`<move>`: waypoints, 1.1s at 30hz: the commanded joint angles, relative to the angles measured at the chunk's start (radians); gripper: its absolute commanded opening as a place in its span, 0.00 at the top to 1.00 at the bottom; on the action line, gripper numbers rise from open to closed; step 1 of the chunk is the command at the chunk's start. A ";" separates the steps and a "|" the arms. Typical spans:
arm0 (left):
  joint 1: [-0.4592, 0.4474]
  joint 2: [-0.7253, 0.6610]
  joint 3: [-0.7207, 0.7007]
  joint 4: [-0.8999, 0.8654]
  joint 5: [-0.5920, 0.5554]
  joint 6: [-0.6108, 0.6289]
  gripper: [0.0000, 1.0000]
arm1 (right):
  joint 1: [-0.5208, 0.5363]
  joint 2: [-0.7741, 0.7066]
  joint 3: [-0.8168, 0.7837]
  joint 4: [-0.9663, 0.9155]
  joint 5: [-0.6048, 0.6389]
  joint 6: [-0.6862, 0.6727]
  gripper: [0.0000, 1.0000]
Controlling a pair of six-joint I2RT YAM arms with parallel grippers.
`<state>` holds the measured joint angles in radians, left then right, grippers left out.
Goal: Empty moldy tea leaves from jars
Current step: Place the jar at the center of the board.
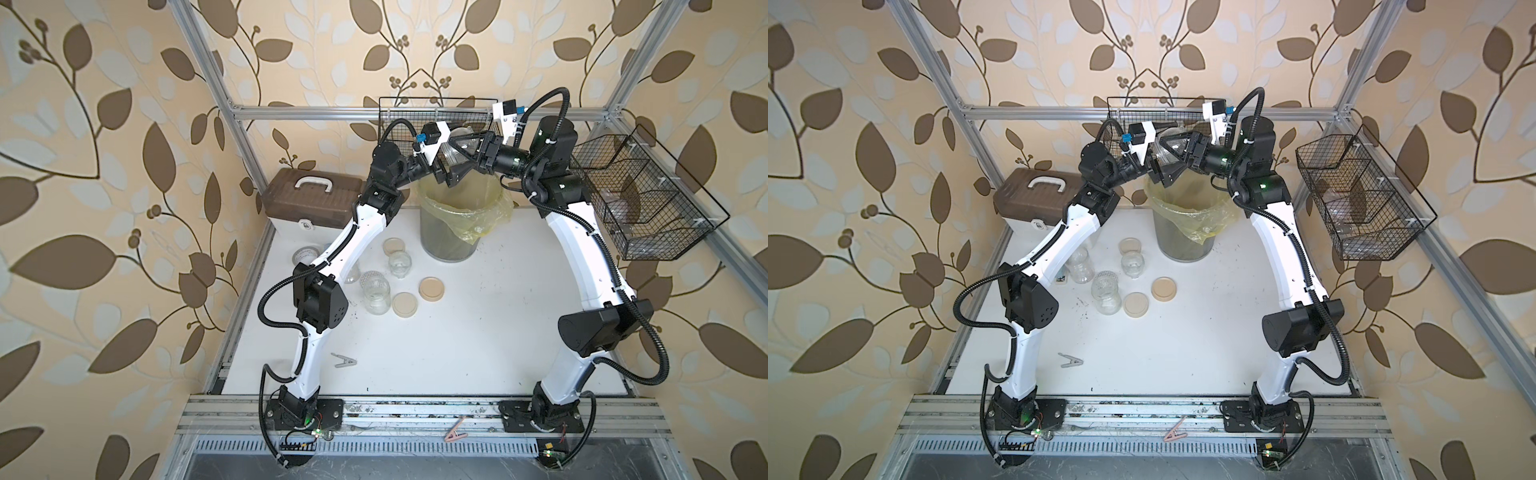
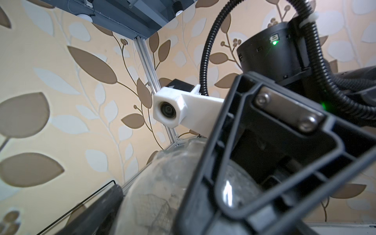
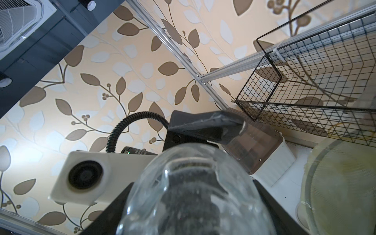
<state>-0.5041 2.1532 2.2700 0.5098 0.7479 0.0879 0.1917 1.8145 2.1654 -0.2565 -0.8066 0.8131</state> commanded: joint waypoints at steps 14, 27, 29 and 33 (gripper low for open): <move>-0.002 -0.078 -0.070 0.300 -0.042 -0.188 0.08 | 0.019 -0.074 -0.076 0.214 -0.029 0.161 0.59; -0.001 -0.114 -0.117 0.343 -0.089 -0.205 0.15 | 0.022 -0.083 -0.091 0.224 -0.029 0.170 0.59; -0.001 -0.119 -0.122 0.343 -0.093 -0.202 0.16 | 0.021 -0.084 -0.093 0.224 -0.028 0.169 0.59; 0.000 -0.131 -0.131 0.336 -0.093 -0.190 0.02 | 0.015 -0.085 -0.098 0.221 -0.030 0.169 0.59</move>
<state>-0.5091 2.1189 2.1372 0.7780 0.6846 -0.0948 0.2092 1.7721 2.0766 -0.0658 -0.8246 0.9684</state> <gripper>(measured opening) 0.956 0.779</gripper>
